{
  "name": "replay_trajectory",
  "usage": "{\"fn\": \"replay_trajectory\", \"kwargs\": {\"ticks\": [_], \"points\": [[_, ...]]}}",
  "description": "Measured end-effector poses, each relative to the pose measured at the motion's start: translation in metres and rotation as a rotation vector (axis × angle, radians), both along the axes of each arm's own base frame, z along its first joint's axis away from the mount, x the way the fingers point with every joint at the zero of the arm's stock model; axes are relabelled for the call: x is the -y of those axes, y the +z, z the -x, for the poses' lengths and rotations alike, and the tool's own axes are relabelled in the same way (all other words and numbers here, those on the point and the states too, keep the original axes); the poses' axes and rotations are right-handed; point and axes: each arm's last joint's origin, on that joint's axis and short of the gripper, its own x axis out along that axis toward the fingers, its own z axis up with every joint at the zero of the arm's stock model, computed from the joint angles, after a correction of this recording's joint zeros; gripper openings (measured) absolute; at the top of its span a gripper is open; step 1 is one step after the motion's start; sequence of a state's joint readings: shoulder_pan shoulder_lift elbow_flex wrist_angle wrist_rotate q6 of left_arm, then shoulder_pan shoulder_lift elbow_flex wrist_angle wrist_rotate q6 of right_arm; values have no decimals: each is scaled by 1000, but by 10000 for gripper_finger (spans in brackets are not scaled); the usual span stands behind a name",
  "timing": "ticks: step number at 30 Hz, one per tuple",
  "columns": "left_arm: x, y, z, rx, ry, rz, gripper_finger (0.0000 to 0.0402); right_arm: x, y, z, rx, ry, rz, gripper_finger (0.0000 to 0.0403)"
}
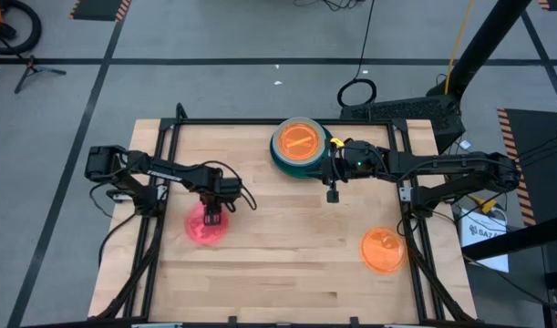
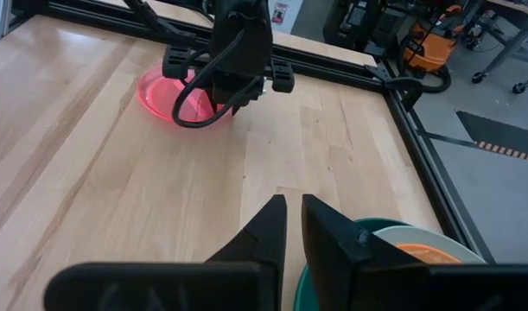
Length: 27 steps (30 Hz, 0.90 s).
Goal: Stack plastic plates
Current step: Stack the pink plate on the top orange plate
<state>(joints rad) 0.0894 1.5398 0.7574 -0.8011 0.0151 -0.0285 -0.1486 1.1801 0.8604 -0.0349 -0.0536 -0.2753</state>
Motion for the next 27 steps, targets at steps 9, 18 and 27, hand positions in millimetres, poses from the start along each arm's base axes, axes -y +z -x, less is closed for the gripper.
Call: {"fn": "replay_trajectory", "kwargs": {"ticks": [9, 18, 27], "points": [[0, 0, 0, 3, 26, -1, 61, 0, 0, 0, 0, 0, 1, 33], [-1, 15, -6, -20, 73, -8, 35, 0, 0, 0, 0, 0, 0, 33], [-2, 31, -18, 29, 55, -19, 35, 0, 0, 0, -4, -1, -1, 33]]}}
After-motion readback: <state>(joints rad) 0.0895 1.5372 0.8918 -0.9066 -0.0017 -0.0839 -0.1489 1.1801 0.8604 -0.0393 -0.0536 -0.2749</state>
